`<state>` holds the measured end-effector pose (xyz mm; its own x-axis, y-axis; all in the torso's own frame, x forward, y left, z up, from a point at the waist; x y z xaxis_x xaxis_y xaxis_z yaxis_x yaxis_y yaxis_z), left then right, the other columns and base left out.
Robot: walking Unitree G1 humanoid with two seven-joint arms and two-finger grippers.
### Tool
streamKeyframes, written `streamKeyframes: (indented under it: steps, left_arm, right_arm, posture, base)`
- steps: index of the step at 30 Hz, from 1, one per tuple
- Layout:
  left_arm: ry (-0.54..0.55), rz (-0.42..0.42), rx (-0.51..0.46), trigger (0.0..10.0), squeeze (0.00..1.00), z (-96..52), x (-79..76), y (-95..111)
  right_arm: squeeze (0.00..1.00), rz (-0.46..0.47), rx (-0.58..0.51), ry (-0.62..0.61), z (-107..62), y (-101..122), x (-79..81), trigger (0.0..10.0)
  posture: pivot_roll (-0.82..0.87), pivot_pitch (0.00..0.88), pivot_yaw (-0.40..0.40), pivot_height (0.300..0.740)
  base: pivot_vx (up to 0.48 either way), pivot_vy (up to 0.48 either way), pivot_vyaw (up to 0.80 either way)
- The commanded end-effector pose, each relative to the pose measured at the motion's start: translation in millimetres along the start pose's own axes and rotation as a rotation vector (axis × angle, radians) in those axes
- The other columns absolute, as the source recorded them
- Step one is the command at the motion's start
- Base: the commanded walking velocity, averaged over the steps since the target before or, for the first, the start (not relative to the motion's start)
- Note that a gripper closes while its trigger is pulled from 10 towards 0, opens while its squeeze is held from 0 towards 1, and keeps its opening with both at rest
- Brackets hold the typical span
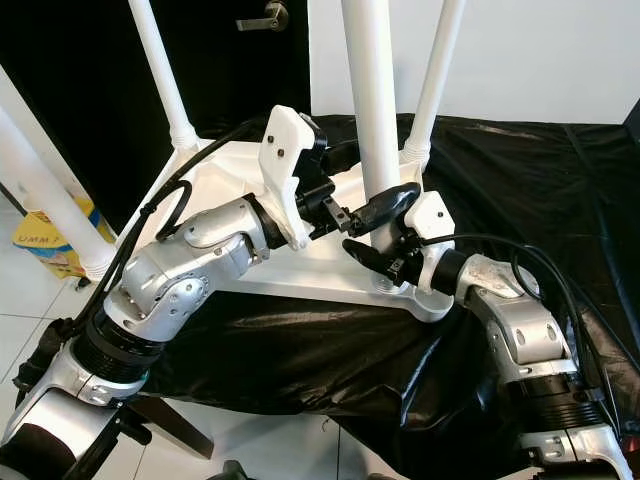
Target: Building children table
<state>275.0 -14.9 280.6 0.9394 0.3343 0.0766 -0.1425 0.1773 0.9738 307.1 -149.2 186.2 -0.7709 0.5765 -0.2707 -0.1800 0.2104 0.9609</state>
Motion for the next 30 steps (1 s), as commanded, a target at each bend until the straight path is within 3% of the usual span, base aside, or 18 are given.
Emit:
streamKeyframes:
  steps: [1, 10, 11, 12, 13, 30]
  left_arm:
    - [-0.561, 0.015, 0.009, 10.0, 0.00, -7.5, -40.6, 3]
    - [-0.529, -0.066, -0.029, 10.0, 0.00, -0.2, -34.7, 9]
    - [-0.523, -0.079, -0.031, 1.7, 0.00, 0.7, -33.0, 10]
    - [-0.523, -0.079, -0.031, 1.7, 0.00, 0.7, -33.0, 10]
    - [-0.536, -0.101, -0.042, 0.0, 0.00, -0.5, -32.8, 12]
    - [-0.561, -0.134, -0.056, 0.0, 0.00, -4.2, -32.0, 16]
  right_arm:
    - [0.00, 0.001, 0.000, 0.024, 0.2, 2, -0.7, 10.0]
    - [0.00, 0.000, 0.048, 0.167, -0.6, -1, 11.2, 10.0]
    - [0.00, -0.001, 0.050, 0.174, -0.2, -2, 11.5, 10.0]
    - [0.00, -0.001, 0.050, 0.174, -0.2, -2, 11.5, 10.0]
    - [0.00, -0.004, 0.054, 0.183, 0.1, -3, 12.4, 10.0]
    - [0.00, -0.020, 0.052, 0.179, 1.1, -4, 11.1, 10.0]
  posture:
    - [-0.06, 0.000, -0.026, 0.740]
    - [-0.06, 0.000, -0.027, 0.740]
    - [-0.06, 0.000, -0.026, 0.740]
    - [-0.06, 0.000, -0.026, 0.740]
    - [-0.06, 0.000, -0.026, 0.740]
    - [-0.06, 0.000, -0.013, 0.740]
  base:
    - [0.000, 0.000, 0.00]
    - [0.000, 0.000, 0.00]
    - [0.000, 0.000, 0.00]
    - [0.000, 0.000, 0.00]
    - [0.000, 0.000, 0.00]
    - [0.000, 0.000, 0.00]
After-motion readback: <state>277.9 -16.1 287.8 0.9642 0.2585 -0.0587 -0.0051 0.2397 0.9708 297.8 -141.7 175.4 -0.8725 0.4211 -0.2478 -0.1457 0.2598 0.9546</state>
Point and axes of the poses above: a point about 5 cm out from each wrist's last joint towards the gripper, its own z axis pointing out of the wrist towards the gripper, its own y axis along the axis of the wrist's last joint, x = y × z, the point moved 2 cm from there along z, pointing out of the wrist towards the gripper, and after that the axes turned 1 degree about -z, right-handed, at the moved point
